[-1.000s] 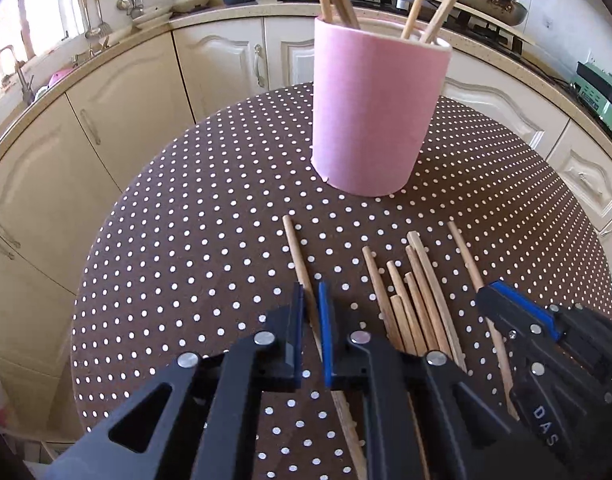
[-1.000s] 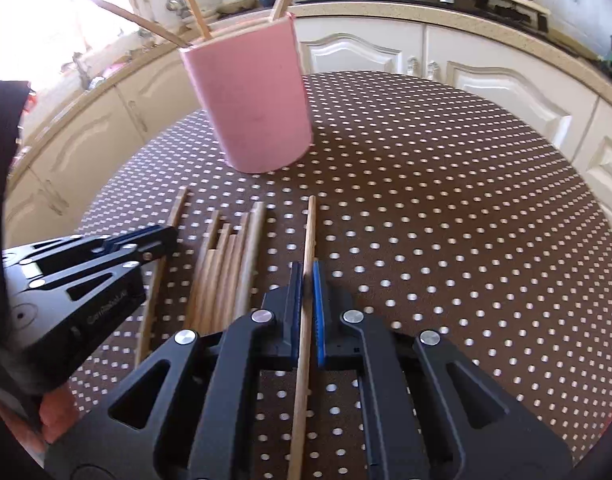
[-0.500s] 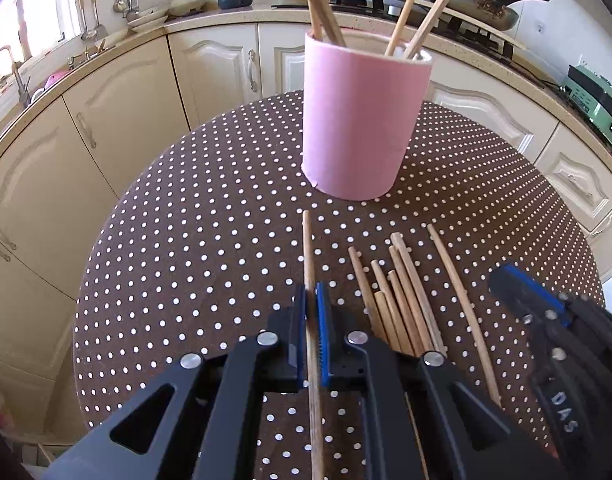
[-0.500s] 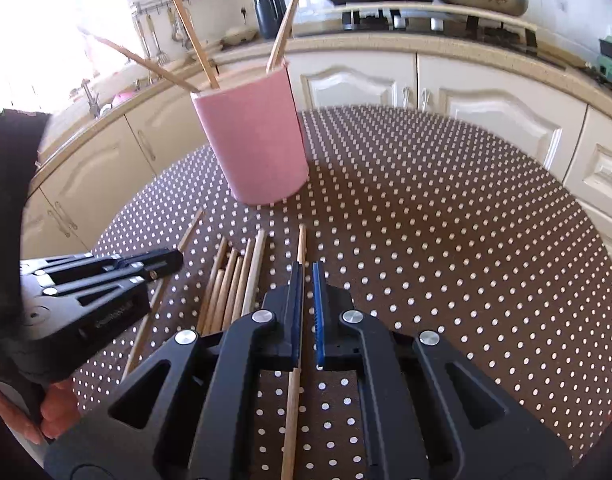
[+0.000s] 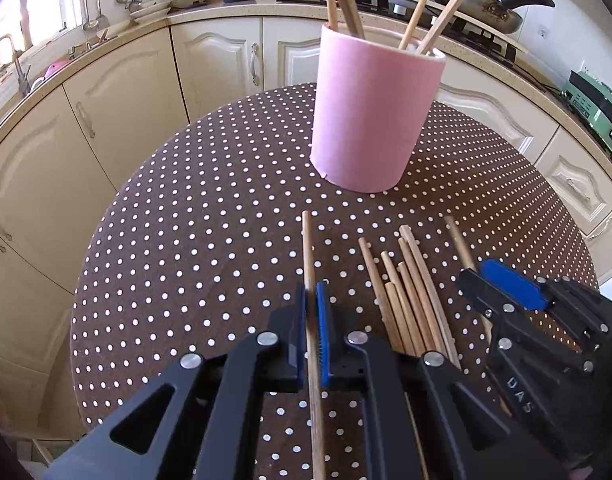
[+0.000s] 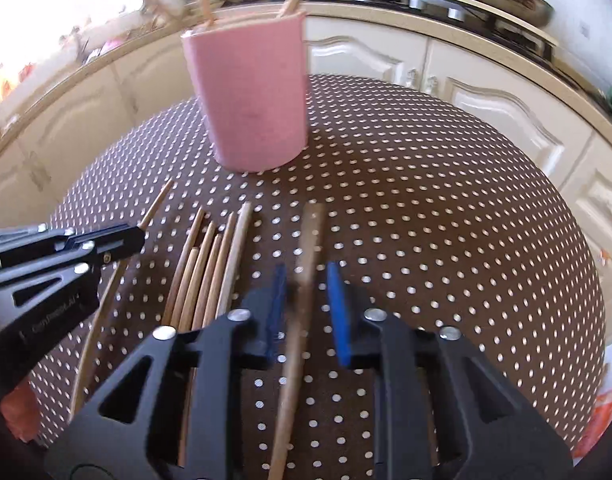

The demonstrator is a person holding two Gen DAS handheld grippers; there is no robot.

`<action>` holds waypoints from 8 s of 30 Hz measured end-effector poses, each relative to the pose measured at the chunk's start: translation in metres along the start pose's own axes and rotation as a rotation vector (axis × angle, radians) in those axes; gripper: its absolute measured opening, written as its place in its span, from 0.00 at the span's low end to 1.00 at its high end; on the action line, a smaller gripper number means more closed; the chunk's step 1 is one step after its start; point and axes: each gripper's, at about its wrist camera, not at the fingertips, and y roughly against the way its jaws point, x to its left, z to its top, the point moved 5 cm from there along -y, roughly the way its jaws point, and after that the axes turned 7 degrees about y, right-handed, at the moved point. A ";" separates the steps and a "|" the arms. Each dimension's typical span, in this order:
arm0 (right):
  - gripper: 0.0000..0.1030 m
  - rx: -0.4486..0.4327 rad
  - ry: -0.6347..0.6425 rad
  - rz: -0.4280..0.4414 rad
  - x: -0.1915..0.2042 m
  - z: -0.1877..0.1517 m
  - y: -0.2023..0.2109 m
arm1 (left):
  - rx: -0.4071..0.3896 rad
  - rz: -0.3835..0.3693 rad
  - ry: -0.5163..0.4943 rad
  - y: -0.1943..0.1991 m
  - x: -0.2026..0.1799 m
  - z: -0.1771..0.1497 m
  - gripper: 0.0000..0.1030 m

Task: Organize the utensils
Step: 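Lift both held chopsticks upright toward the pink cup, then lower both held chopsticks into the pink cup with both tools, then open both tools to release the chopsticks into the pink cup, then withdraw both tools from the cup back over the chopstick row, then close the right tool on a wooden chopstick in the row, then grasp a chopstick with the left tool while the right tool holds its chopstick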

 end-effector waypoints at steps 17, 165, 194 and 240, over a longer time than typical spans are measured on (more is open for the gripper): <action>0.06 -0.218 -0.129 0.091 -0.019 0.012 0.044 | -0.115 -0.055 -0.022 0.040 -0.018 0.017 0.06; 0.86 -0.386 -0.254 -0.002 -0.033 0.024 0.110 | -0.370 -0.222 -0.087 0.137 -0.014 0.016 0.50; 0.86 0.022 -0.111 -0.052 0.005 -0.004 0.003 | -0.064 -0.197 0.091 0.031 0.036 -0.031 0.50; 0.08 -0.054 -0.284 0.130 -0.017 -0.023 0.015 | 0.049 0.021 0.000 0.002 -0.045 -0.022 0.54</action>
